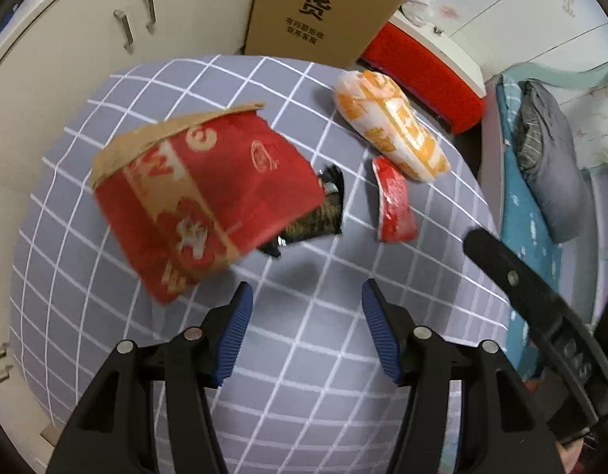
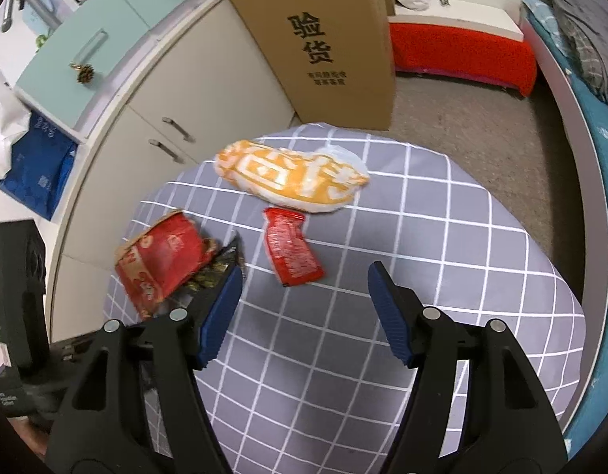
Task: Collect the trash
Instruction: 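Grasp the black snack wrapper with the left tool while the right tool grasps the red packet, then carry the black wrapper and red packet over the blue bucket with both tools, then open the right tool to drop the red packet while the left tool drops the black wrapper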
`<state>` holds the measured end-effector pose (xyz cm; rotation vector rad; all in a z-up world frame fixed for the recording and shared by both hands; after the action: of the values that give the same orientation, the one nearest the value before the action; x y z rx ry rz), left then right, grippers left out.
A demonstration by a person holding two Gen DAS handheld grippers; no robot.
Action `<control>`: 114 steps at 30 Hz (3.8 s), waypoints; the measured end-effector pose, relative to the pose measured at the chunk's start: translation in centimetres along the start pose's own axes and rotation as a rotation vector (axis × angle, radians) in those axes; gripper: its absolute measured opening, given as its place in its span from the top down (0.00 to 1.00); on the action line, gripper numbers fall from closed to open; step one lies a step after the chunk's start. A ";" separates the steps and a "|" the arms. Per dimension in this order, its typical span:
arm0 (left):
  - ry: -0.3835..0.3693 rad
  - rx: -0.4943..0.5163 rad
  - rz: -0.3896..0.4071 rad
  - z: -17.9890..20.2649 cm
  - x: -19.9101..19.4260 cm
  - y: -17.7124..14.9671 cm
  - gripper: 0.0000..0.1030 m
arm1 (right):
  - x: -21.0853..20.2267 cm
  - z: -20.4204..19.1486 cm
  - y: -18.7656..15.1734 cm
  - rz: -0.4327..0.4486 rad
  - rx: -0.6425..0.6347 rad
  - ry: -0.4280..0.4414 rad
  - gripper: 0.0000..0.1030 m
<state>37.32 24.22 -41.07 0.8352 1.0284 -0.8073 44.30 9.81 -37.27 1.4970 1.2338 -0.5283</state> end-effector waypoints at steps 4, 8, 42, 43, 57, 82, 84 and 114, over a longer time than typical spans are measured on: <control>0.039 0.000 0.022 -0.9 1.2 1.2 0.45 | 1.0 0.6 -0.3 -0.016 0.008 -0.007 0.36; 0.071 -0.022 0.053 -2.1 1.6 2.2 0.45 | 2.3 0.5 -0.5 -0.027 -0.003 -0.006 0.36; 0.040 0.069 0.057 3.2 1.5 -1.0 0.81 | 1.8 0.7 -3.9 -0.089 -0.138 0.056 0.85; 0.036 0.078 0.059 4.2 1.3 -1.5 0.81 | 1.1 1.3 -4.1 -0.084 -0.129 0.055 0.85; -0.020 0.327 0.048 20.9 0.5 -9.8 0.81 | -11.3 15.2 -7.2 0.027 0.036 -0.046 0.85; 0.006 0.611 0.034 39.8 1.6 -20.1 0.80 | -25.0 34.7 -13.1 0.159 0.281 -0.163 0.85; 0.010 0.613 0.038 40.1 1.6 -20.2 0.80 | -25.2 35.1 -13.1 0.168 0.288 -0.160 0.84; 0.002 0.683 0.052 44.5 1.3 -21.0 0.80 | -28.1 38.6 -13.0 0.255 0.367 -0.182 0.41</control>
<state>36.73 -24.41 -33.83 1.4325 0.7238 -1.1342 33.18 -38.12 -32.21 1.8370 0.8177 -0.7277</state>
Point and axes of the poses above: each gripper's, at about its wrist camera, not at the fingertips, and x roughly the way its jaws point, z to its right, y to its top, the point moved 10 cm from there along x, roughly the way its jaws point, and after that the axes turned 4 degrees about z, right-handed, at the moved point
